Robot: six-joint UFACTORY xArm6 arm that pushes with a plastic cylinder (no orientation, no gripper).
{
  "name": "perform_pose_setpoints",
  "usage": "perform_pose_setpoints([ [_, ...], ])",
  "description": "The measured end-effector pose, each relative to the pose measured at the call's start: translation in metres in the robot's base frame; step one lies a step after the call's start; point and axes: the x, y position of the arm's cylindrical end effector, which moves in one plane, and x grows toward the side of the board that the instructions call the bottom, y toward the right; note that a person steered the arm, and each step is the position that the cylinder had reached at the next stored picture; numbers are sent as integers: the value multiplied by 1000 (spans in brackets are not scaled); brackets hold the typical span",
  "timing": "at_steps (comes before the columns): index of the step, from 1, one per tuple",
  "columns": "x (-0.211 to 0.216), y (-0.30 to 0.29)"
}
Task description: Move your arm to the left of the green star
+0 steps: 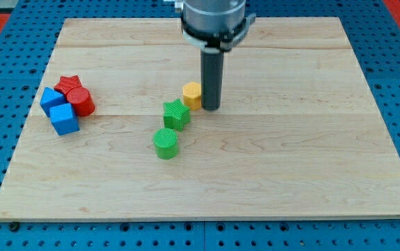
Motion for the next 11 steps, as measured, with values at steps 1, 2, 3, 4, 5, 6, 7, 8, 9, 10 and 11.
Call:
perform_pose_setpoints([
  [1,-16,-21],
  [2,34,-19],
  [3,15,-63],
  [4,-35,-66],
  [5,-68,-55],
  [6,-104,-43],
  [7,-85,-41],
  [8,-74,-63],
  [9,-74,-69],
  [10,-74,-73],
  [11,-74,-75],
])
